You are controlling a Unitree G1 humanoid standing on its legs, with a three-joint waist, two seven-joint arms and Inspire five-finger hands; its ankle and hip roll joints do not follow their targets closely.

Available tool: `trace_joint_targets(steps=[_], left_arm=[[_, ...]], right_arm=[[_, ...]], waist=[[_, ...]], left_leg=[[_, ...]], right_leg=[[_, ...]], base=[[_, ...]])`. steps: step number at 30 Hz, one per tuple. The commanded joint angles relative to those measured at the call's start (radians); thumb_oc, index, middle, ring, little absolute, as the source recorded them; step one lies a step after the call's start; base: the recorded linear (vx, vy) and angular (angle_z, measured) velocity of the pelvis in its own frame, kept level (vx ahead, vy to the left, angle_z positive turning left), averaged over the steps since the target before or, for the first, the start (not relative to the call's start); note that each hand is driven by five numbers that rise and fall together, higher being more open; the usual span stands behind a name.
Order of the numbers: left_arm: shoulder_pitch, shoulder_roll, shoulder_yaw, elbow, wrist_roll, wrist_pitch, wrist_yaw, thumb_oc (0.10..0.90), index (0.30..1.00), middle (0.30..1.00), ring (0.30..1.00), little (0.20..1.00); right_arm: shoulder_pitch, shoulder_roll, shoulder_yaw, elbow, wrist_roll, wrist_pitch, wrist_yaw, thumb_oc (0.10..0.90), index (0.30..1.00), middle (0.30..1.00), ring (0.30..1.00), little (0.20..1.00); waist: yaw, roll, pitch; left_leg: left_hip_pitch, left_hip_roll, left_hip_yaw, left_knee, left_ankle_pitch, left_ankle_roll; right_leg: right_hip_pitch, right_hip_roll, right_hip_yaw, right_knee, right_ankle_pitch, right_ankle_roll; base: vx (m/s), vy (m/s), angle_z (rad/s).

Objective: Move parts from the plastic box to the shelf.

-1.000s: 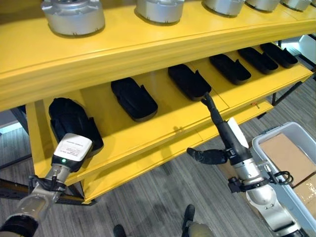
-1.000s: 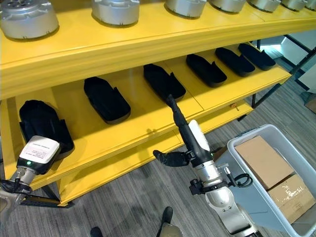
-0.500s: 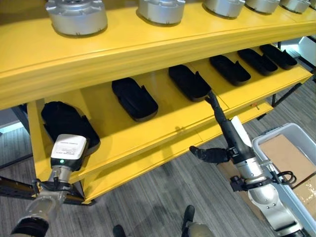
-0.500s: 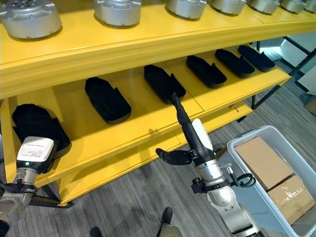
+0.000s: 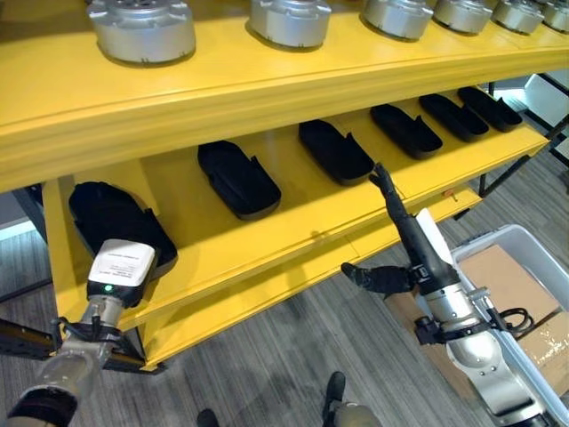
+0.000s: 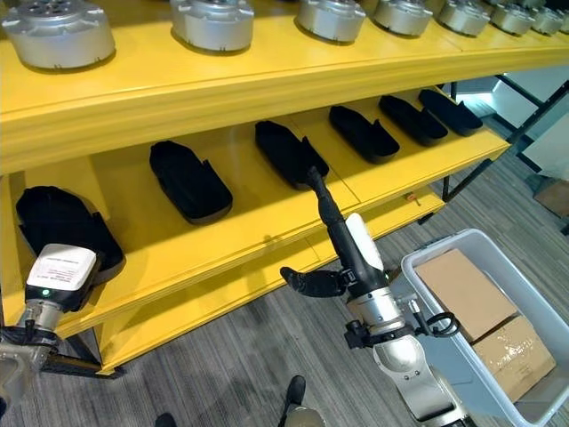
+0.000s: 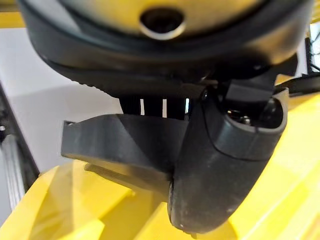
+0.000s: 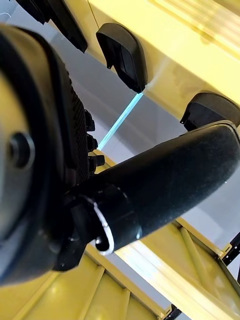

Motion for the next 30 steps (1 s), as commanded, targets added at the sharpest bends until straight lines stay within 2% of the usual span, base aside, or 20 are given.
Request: trace_joint_targets(steps=[1,6,11,15,19,22,28,30], left_arm=[[-0.073,0.110,0.021,0.089,0.042,0.014,-0.039,0.900,1.000,1.000,1.000,1.000],[-0.047,0.212,-0.042,0.065,0.100,-0.048,-0.067,0.900,1.000,1.000,1.000,1.000],[-0.038,0.262,-0.074,0.073,0.130,-0.070,-0.087,0.900,1.000,1.000,1.000,1.000],[-0.017,0.292,-0.062,0.077,0.140,-0.073,-0.095,0.900,1.000,1.000,1.000,1.000],[0.015,0.260,0.007,0.090,0.104,-0.048,-0.106,0.900,1.000,1.000,1.000,1.000],[0.038,0.201,0.117,0.045,0.026,-0.030,-0.078,0.900,1.000,1.000,1.000,1.000],[0.098,0.122,0.220,-0.063,-0.082,-0.054,-0.063,0.900,1.000,1.000,1.000,1.000],[0.114,0.067,0.249,-0.093,-0.141,-0.063,-0.071,0.900,1.000,1.000,1.000,1.000]], right_arm=[[-0.102,-0.007,-0.094,-0.132,0.011,-0.081,-0.049,0.900,1.000,1.000,1.000,1.000],[-0.106,-0.013,-0.088,-0.127,0.011,-0.095,-0.055,0.900,1.000,1.000,1.000,1.000],[-0.100,-0.021,-0.089,-0.132,0.007,-0.103,-0.058,0.900,1.000,1.000,1.000,1.000],[-0.093,-0.025,-0.095,-0.134,0.007,-0.107,-0.058,0.900,1.000,1.000,1.000,1.000],[-0.086,-0.027,-0.110,-0.138,-0.007,-0.095,-0.060,0.900,1.000,1.000,1.000,1.000],[-0.070,-0.019,-0.127,-0.138,-0.016,-0.081,-0.059,0.900,1.000,1.000,1.000,1.000],[-0.060,-0.007,-0.145,-0.133,-0.010,-0.072,-0.056,0.900,1.000,1.000,1.000,1.000],[-0.058,0.003,-0.151,-0.131,-0.008,-0.064,-0.053,0.900,1.000,1.000,1.000,1.000]], waist=[[0.020,-0.012,0.026],[0.022,0.000,0.023],[0.020,0.012,0.019],[0.024,0.023,0.014],[0.027,0.025,0.011],[0.030,0.024,0.003],[0.035,0.023,-0.006],[0.039,0.021,-0.007]], left_leg=[[0.099,-0.034,0.064,-0.006,-0.122,0.057],[0.101,-0.038,0.062,-0.006,-0.126,0.059],[0.099,-0.044,0.057,-0.006,-0.126,0.060],[0.096,-0.046,0.051,-0.006,-0.125,0.061],[0.096,-0.047,0.047,-0.006,-0.126,0.062],[0.098,-0.047,0.045,-0.006,-0.126,0.062],[0.100,-0.047,0.041,-0.006,-0.129,0.062],[0.100,-0.045,0.040,-0.006,-0.129,0.062]], right_leg=[[0.029,-0.105,-0.015,0.085,-0.033,0.124],[0.033,-0.109,-0.014,0.080,-0.031,0.126],[0.036,-0.114,-0.018,0.082,-0.031,0.127],[0.038,-0.119,-0.021,0.081,-0.031,0.127],[0.040,-0.120,-0.023,0.081,-0.030,0.127],[0.047,-0.120,-0.029,0.078,-0.032,0.126],[0.057,-0.118,-0.033,0.074,-0.035,0.124],[0.058,-0.118,-0.035,0.073,-0.036,0.123]], base=[[0.00,0.000,0.00],[0.00,0.002,-0.01],[0.00,0.013,0.02],[0.00,0.003,0.02],[0.00,0.003,0.03],[0.00,0.000,0.00],[0.00,0.000,0.00],[0.00,0.000,0.00]])
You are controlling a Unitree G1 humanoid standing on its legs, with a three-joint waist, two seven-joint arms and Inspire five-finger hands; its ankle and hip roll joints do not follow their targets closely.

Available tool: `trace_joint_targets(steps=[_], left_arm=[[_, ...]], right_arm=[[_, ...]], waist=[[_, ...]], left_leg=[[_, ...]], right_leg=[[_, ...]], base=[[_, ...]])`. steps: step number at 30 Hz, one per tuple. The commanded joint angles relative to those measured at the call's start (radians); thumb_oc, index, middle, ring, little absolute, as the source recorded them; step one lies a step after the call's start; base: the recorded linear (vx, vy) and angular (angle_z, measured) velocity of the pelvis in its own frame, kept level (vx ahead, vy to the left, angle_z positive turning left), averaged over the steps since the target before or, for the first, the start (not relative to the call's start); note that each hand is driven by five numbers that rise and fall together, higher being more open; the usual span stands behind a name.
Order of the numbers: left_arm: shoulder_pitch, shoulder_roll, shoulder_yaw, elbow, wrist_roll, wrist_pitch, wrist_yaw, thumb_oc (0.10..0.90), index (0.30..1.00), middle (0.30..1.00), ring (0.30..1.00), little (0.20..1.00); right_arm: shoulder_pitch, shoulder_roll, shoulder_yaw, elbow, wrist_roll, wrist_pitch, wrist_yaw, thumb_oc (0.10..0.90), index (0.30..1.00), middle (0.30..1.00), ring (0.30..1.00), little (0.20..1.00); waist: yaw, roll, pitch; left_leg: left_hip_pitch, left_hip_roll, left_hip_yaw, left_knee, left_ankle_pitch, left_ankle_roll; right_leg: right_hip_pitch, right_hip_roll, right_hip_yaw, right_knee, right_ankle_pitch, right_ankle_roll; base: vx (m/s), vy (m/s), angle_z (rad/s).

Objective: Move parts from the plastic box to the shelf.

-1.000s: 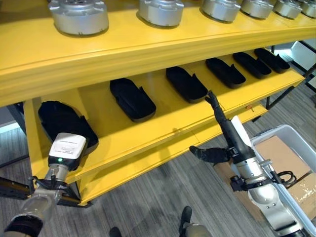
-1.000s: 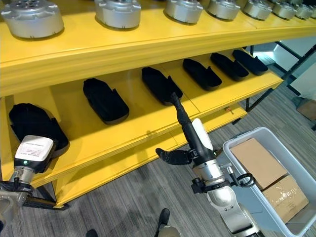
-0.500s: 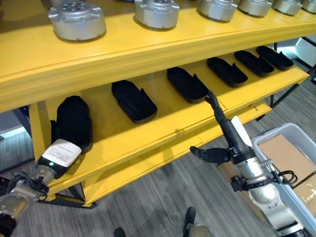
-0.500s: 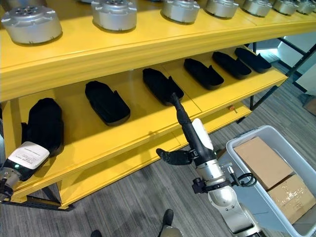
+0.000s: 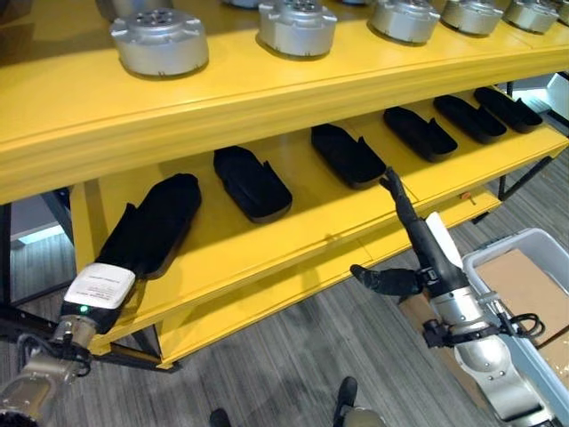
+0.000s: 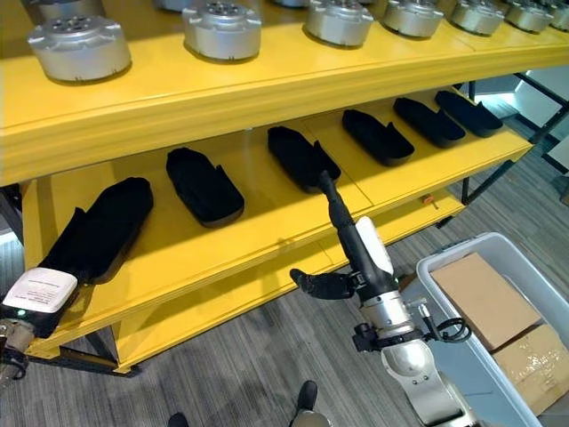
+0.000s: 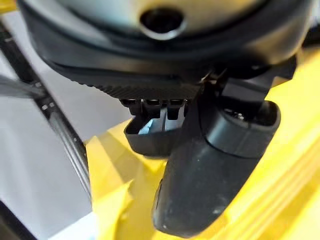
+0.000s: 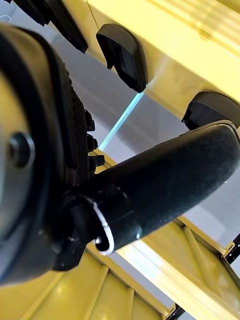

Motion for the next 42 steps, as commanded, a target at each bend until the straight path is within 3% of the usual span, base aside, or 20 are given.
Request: trace_joint_targets(steps=[1,10,15,30,42], left_arm=[[-0.065,0.020,0.107,-0.051,-0.136,0.000,0.040,0.900,1.000,1.000,1.000,1.000],[-0.012,-0.194,0.186,-0.198,-0.408,-0.065,-0.008,0.900,1.000,1.000,1.000,1.000],[0.027,-0.242,0.181,-0.307,-0.475,-0.105,-0.046,0.900,1.000,1.000,1.000,1.000],[0.108,-0.244,0.212,-0.409,-0.465,-0.138,-0.057,0.900,1.000,1.000,1.000,1.000],[0.096,-0.191,0.364,-0.555,-0.422,-0.140,0.018,0.900,1.000,1.000,1.000,1.000]], right_arm=[[-0.095,0.018,-0.110,-0.130,-0.006,-0.059,-0.049,0.900,1.000,1.000,1.000,1.000],[-0.077,0.047,-0.139,-0.139,0.005,-0.029,-0.034,0.900,1.000,1.000,1.000,1.000],[-0.071,0.053,-0.153,-0.144,0.002,-0.022,-0.027,0.900,1.000,1.000,1.000,1.000],[-0.064,0.060,-0.170,-0.153,-0.011,-0.024,-0.031,0.900,1.000,1.000,1.000,1.000],[-0.062,0.048,-0.172,-0.159,-0.012,-0.021,-0.027,0.900,1.000,1.000,1.000,1.000]], waist=[[0.010,-0.018,0.015],[0.012,-0.023,0.008],[0.014,-0.023,0.004],[0.027,-0.014,-0.004],[0.034,-0.008,-0.014]], left_leg=[[0.106,-0.029,0.059,-0.008,-0.137,0.058],[0.112,-0.027,0.061,-0.008,-0.140,0.061],[0.111,-0.027,0.057,-0.008,-0.141,0.062],[0.103,-0.026,0.048,-0.008,-0.137,0.061],[0.101,-0.028,0.037,-0.008,-0.135,0.058]], right_leg=[[0.058,-0.101,-0.029,0.073,-0.041,0.120],[0.067,-0.098,-0.029,0.068,-0.044,0.116],[0.071,-0.096,-0.031,0.065,-0.046,0.115],[0.083,-0.093,-0.041,0.056,-0.048,0.113],[0.095,-0.093,-0.052,0.053,-0.049,0.111]], base=[[0.00,0.000,0.00],[0.00,0.000,0.00],[0.00,0.000,0.00],[0.00,0.000,0.00],[0.00,0.000,0.02]])
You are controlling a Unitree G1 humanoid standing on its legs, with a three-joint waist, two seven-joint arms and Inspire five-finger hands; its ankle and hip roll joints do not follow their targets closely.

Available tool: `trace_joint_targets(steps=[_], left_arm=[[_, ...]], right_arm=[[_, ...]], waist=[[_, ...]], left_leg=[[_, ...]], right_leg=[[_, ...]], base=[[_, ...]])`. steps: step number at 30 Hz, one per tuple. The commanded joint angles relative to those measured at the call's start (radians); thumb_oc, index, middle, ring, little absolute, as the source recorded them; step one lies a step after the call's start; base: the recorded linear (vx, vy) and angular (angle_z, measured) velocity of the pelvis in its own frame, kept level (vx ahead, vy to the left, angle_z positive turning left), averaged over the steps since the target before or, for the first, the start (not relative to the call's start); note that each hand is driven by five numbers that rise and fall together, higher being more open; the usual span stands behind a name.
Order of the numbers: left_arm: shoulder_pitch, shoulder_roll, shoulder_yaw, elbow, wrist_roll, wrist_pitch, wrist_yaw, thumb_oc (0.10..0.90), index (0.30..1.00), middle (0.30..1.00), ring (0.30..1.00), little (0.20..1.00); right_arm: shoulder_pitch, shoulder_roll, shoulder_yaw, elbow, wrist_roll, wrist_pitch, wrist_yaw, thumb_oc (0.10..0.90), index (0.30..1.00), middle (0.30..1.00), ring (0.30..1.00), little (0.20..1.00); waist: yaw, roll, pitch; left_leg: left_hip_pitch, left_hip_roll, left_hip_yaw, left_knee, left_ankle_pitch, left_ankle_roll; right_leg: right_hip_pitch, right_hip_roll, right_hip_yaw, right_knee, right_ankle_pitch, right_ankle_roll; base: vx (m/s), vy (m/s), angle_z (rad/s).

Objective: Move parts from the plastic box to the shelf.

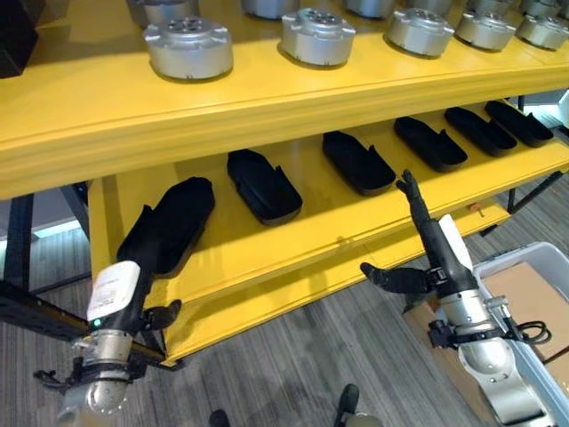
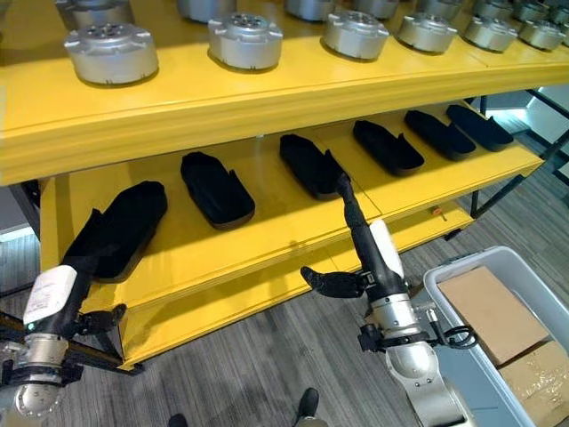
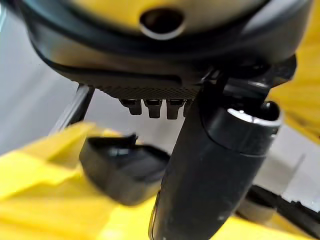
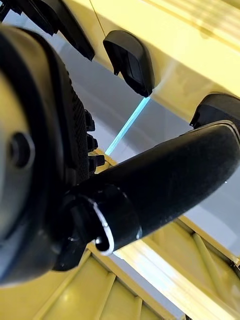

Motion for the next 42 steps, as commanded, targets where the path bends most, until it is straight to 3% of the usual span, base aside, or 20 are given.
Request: trace_joint_targets(steps=[1,8,13,26,34,42], left_arm=[[-0.135,0.120,0.102,-0.081,0.013,-0.053,0.094,0.900,1.000,1.000,1.000,1.000],[-0.181,0.163,0.139,-0.094,0.038,-0.046,0.132,0.900,1.000,1.000,1.000,1.000],[-0.217,0.184,0.115,-0.051,0.060,-0.034,0.139,0.900,1.000,1.000,1.000,1.000],[-0.354,0.312,-0.080,0.291,0.148,0.021,0.094,0.900,1.000,1.000,1.000,1.000],[-0.414,0.373,-0.151,0.391,0.193,0.042,0.066,0.900,1.000,1.000,1.000,1.000],[-0.513,0.380,-0.214,0.471,0.196,0.068,0.061,0.900,1.000,1.000,1.000,1.000]], right_arm=[[-0.093,-0.001,-0.103,-0.156,-0.012,-0.068,-0.029,0.900,1.000,1.000,1.000,1.000],[-0.092,-0.010,-0.092,-0.151,-0.007,-0.070,-0.022,0.900,1.000,1.000,1.000,1.000],[-0.101,-0.012,-0.083,-0.141,-0.007,-0.068,-0.020,0.900,1.000,1.000,1.000,1.000],[-0.100,-0.016,-0.056,-0.123,-0.002,-0.078,-0.014,0.900,1.000,1.000,1.000,1.000],[-0.088,-0.018,-0.055,-0.123,0.009,-0.088,-0.017,0.900,1.000,1.000,1.000,1.000],[-0.081,-0.023,-0.053,-0.121,0.012,-0.087,-0.019,0.900,1.000,1.000,1.000,1.000]], waist=[[0.005,-0.008,0.004],[-0.001,-0.004,-0.002],[-0.006,-0.004,-0.002],[-0.029,0.003,0.002],[-0.045,0.007,0.006],[-0.059,0.007,0.010]], left_leg=[[0.104,-0.027,0.044,-0.008,-0.136,0.054],[0.108,-0.027,0.047,-0.008,-0.137,0.052],[0.109,-0.027,0.048,-0.008,-0.137,0.052],[0.111,-0.031,0.062,-0.008,-0.131,0.049],[0.112,-0.031,0.068,-0.008,-0.129,0.048],[0.107,-0.032,0.071,-0.008,-0.127,0.048]], right_leg=[[0.089,-0.088,-0.032,0.053,-0.047,0.109],[0.091,-0.089,-0.032,0.053,-0.046,0.110],[0.091,-0.089,-0.032,0.052,-0.044,0.111],[0.084,-0.087,-0.025,0.055,-0.043,0.113],[0.075,-0.087,-0.018,0.057,-0.043,0.115],[0.065,-0.085,-0.015,0.060,-0.044,0.115]], base=[[0.00,0.000,0.00],[0.00,0.000,0.00],[0.00,0.000,0.00],[0.00,0.000,0.00],[0.00,0.000,0.00],[0.00,0.000,0.00]])
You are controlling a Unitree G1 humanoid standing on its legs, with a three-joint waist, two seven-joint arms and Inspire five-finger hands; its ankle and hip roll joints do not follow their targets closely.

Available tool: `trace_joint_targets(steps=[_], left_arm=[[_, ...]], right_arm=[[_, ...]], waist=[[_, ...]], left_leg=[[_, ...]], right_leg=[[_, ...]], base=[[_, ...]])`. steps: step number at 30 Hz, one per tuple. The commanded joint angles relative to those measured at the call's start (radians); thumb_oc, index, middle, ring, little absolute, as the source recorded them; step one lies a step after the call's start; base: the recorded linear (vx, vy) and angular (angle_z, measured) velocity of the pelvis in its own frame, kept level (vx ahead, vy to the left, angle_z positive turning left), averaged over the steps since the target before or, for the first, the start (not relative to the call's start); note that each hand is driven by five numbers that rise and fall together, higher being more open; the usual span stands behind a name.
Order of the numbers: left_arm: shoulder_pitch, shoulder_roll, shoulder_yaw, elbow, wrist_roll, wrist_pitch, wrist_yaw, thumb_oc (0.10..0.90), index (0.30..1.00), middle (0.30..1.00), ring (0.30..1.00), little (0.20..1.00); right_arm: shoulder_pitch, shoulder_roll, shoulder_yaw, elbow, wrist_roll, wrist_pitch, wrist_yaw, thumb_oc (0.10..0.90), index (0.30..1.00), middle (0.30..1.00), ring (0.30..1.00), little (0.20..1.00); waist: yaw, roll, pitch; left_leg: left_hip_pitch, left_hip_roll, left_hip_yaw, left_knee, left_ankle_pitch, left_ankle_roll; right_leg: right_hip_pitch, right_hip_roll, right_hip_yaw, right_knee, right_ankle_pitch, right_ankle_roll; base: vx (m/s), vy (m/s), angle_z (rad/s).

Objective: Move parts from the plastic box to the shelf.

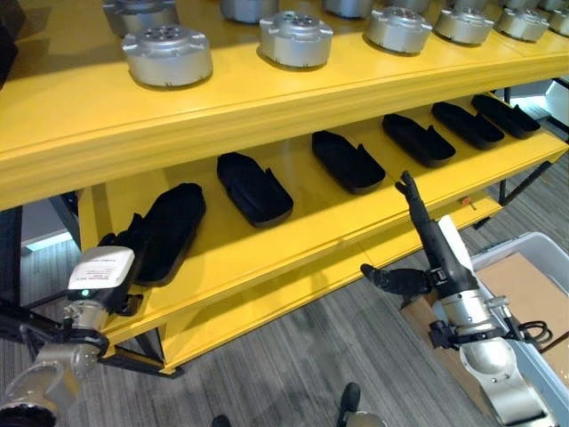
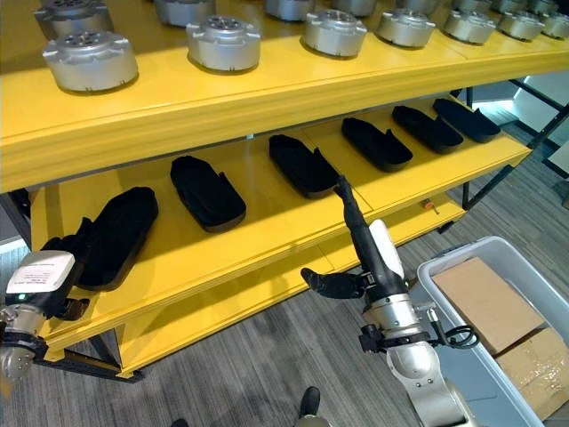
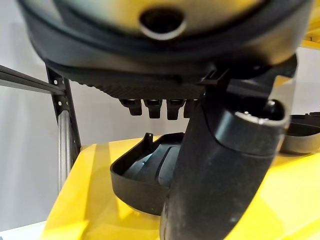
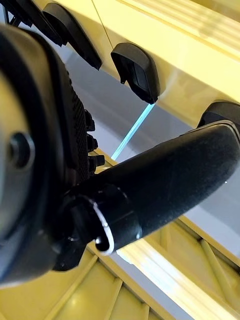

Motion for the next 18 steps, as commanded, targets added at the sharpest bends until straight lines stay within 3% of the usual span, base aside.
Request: trace_joint_targets(steps=[1,5,14,18], left_arm=[[-0.214,0.109,0.042,0.022,0.000,0.021,0.042,0.900,1.000,1.000,1.000,1.000],[-0.321,0.095,-0.019,0.122,-0.039,0.040,0.039,0.900,1.000,1.000,1.000,1.000],[-0.419,0.089,-0.098,0.196,-0.065,0.041,0.021,0.900,1.000,1.000,1.000,1.000],[-0.435,0.072,-0.140,0.198,-0.141,0.003,-0.079,0.900,1.000,1.000,1.000,1.000]], right_arm=[[-0.086,-0.020,-0.057,-0.118,0.011,-0.096,-0.035,0.900,1.000,1.000,1.000,1.000],[-0.090,-0.027,-0.042,-0.121,0.015,-0.094,-0.033,0.900,1.000,1.000,1.000,1.000],[-0.073,-0.034,-0.046,-0.128,0.017,-0.092,-0.034,0.900,1.000,1.000,1.000,1.000],[-0.062,-0.031,-0.060,-0.135,0.022,-0.079,-0.023,0.900,1.000,1.000,1.000,1.000]], waist=[[-0.009,-0.006,0.016],[-0.024,-0.008,0.018],[-0.032,-0.012,0.022],[-0.041,-0.011,0.022]], left_leg=[[0.103,-0.030,0.063,-0.008,-0.128,0.047],[0.100,-0.029,0.068,-0.008,-0.125,0.047],[0.098,-0.030,0.074,-0.008,-0.123,0.046],[0.105,-0.035,0.079,-0.008,-0.130,0.049]], right_leg=[[0.067,-0.086,-0.022,0.061,-0.046,0.116],[0.058,-0.085,-0.019,0.064,-0.045,0.116],[0.048,-0.081,-0.003,0.062,-0.046,0.116],[0.046,-0.081,0.008,0.058,-0.044,0.117]], base=[[0.00,0.000,0.00],[0.00,0.000,0.00],[0.00,0.002,-0.04],[0.02,0.012,-0.05]])
